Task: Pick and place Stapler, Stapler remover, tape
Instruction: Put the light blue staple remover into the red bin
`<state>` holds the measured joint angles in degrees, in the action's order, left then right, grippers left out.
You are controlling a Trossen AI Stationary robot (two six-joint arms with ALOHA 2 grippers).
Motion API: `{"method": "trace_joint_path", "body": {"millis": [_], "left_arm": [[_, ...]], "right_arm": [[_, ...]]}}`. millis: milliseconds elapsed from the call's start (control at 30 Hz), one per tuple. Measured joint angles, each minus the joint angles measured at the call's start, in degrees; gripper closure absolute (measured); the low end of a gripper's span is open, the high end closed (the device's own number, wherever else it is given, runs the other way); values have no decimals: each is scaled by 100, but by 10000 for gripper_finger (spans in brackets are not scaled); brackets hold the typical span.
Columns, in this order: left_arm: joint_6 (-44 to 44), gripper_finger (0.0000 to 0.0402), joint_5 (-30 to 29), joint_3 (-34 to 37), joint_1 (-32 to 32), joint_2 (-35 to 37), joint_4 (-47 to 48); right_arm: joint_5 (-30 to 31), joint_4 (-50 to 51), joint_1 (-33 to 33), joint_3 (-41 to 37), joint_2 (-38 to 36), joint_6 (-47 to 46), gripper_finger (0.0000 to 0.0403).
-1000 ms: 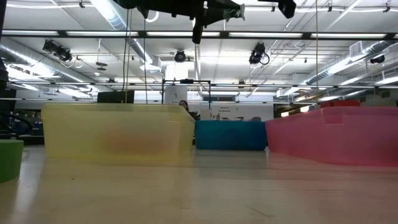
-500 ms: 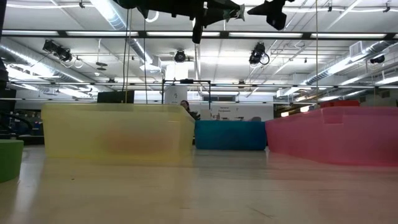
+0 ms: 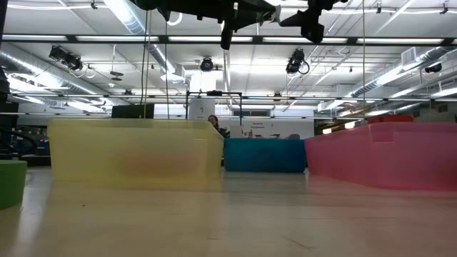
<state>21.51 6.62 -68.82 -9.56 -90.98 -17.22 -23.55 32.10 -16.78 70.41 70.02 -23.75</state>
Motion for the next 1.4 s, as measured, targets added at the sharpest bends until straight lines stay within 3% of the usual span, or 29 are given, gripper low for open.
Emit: {"method": "trace_joint_path", "body": {"millis": [633,1133,1400], "left_arm": [[-15,342,-80,0,7,2,33],[-17,342,-82,0,6,2,44],[-30,342,-82,0,4,2,42]], "right_arm": [[205,-249,-1,-4,219,44,212],[125,-254,0,-4,215,24,316],[125,-252,0,-4,212,35,352]]}}
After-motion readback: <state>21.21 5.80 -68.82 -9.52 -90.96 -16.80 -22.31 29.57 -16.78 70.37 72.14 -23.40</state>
